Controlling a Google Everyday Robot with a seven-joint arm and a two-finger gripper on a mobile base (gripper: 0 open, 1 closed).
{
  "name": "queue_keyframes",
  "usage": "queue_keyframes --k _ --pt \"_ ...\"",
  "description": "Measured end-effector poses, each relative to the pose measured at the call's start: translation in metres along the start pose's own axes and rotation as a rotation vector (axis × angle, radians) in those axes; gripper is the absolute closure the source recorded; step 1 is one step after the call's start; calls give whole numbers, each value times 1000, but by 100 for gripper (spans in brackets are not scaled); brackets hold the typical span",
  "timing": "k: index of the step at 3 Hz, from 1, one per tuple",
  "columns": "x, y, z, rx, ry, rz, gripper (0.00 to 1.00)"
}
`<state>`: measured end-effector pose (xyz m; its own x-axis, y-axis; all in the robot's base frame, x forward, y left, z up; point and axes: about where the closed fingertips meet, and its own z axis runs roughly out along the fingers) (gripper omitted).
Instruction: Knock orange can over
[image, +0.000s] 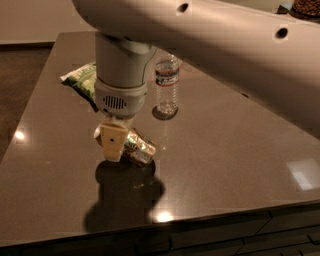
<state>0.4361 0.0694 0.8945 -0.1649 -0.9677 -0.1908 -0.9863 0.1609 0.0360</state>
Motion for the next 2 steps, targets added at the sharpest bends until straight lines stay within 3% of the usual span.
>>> queue_keyframes --k 1,2 --pt "0 -3 10 -17 35 -3 0" --pt "0 -3 10 -17 35 -3 0"
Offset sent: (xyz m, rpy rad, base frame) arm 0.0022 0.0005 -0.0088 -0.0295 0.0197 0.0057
